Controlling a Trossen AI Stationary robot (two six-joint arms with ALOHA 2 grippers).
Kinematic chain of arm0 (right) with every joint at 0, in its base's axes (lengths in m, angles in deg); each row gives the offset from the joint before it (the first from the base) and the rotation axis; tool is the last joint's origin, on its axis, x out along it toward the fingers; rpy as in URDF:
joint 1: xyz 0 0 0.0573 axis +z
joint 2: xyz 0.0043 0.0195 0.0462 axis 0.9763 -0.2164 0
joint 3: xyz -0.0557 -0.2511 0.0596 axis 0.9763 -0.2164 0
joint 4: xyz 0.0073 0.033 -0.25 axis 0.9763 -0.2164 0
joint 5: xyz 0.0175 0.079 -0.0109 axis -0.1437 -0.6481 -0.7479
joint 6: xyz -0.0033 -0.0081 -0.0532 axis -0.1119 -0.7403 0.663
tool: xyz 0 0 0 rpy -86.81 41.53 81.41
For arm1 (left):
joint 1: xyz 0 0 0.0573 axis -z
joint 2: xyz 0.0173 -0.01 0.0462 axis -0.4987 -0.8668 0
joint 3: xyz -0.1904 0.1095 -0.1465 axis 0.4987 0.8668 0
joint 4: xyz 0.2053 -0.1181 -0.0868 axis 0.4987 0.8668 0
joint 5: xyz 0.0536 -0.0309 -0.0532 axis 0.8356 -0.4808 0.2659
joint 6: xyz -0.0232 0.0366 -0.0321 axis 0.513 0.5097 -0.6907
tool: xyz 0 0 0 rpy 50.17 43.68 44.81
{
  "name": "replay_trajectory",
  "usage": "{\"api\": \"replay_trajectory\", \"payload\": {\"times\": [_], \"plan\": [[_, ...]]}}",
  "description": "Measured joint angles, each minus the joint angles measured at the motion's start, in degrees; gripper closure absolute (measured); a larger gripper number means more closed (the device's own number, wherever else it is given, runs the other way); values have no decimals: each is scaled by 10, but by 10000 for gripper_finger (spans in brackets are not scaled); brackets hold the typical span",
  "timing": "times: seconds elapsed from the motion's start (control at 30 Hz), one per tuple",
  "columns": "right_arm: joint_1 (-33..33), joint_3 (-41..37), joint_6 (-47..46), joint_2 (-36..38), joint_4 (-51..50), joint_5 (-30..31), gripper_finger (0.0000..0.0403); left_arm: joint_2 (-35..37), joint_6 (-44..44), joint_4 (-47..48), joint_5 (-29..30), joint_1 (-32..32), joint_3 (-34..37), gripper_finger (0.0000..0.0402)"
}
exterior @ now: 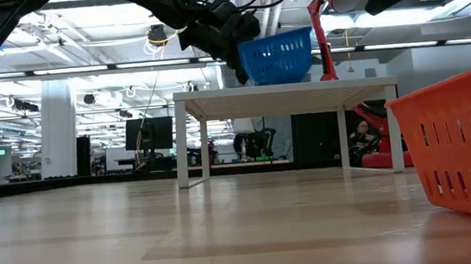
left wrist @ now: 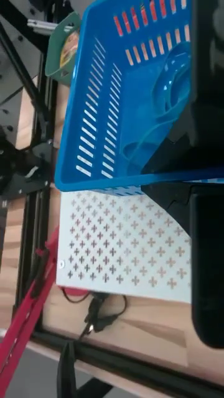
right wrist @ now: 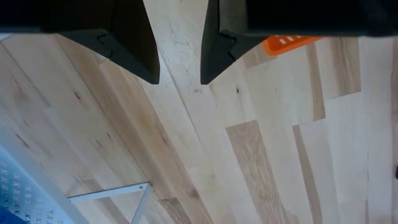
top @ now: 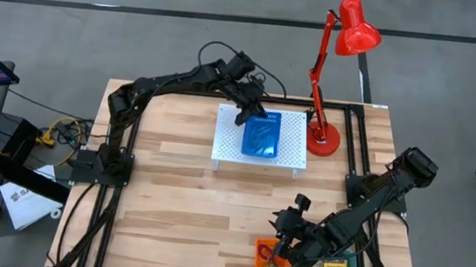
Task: Pick & Place Office Desk Supplies
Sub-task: Put the blue bin on the shelf
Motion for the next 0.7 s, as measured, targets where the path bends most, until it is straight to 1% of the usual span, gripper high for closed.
{"api": "replay_trajectory", "payload": {"times": [0.23, 0.53, 0.7], "plan": [[0, 0, 0, 0, 0, 0, 290, -3, -14, -14, 12, -8, 4, 399], [0, 0, 0, 0, 0, -2, 290, -10, -10, -13, 18, -4, 6, 398], [0, 0, -1, 0, 0, -2, 290, -10, -4, -24, 18, -2, 6, 376]]}}
